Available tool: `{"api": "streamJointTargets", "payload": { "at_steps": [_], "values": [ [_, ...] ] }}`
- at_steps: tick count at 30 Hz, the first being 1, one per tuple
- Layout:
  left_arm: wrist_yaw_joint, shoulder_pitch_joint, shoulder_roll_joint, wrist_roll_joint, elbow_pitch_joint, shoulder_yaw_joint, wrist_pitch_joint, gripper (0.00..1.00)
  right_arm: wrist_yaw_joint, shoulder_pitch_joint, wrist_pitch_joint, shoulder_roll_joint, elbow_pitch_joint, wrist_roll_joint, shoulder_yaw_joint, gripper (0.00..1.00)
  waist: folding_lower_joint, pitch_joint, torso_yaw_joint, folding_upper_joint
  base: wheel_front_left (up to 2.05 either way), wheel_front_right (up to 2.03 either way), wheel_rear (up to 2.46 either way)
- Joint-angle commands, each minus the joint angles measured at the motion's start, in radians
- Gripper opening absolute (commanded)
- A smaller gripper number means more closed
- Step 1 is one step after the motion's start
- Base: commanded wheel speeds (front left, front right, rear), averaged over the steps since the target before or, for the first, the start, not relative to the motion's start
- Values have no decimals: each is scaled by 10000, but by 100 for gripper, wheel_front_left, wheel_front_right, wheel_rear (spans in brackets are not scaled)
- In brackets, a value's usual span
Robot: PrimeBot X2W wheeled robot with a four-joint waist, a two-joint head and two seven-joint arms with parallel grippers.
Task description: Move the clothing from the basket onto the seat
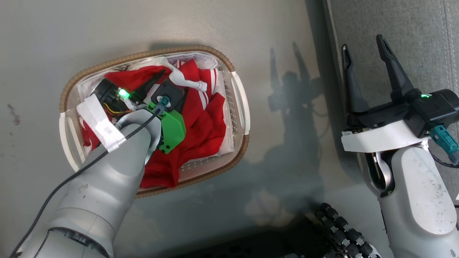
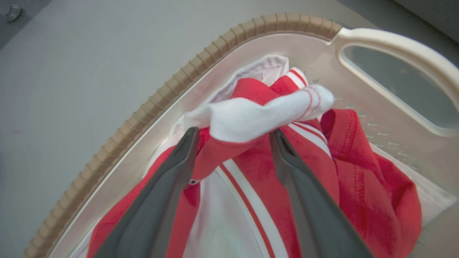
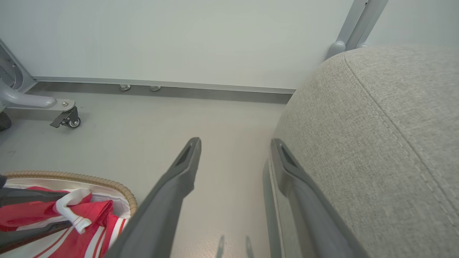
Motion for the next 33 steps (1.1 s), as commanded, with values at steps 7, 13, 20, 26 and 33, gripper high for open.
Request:
{"api": "streamJointTargets", "payload": {
  "at_steps": [7, 13, 20, 26, 33],
  "values": [
    [133, -425, 137, -117, 116, 54, -9, 98, -6, -85, -22, -29, -36, 132, 105, 100, -1, 189, -243, 0, 0, 0, 0],
    [127, -445, 170, -367, 277, 190, -10, 0, -6, -65, -22, -28, 22, 188, 122, 100, -1, 168, -317, 0, 0, 0, 0],
    [73, 170, 87, -812, -345, 443, -10, 0, -7, 221, -22, -31, 287, 25, 7, 100, -1, -329, -119, 0, 0, 0, 0],
    [28, 864, 51, -1202, -1295, 686, -10, 0, -7, 451, -20, -34, 550, -240, -123, 100, -1, -1117, 276, 0, 0, 0, 0],
    [-21, 1652, 176, -1366, -2625, 648, -10, 0, -7, 811, -21, -34, 832, -417, -209, 100, -1, -2473, 793, 0, 0, 0, 0]
  ]
}}
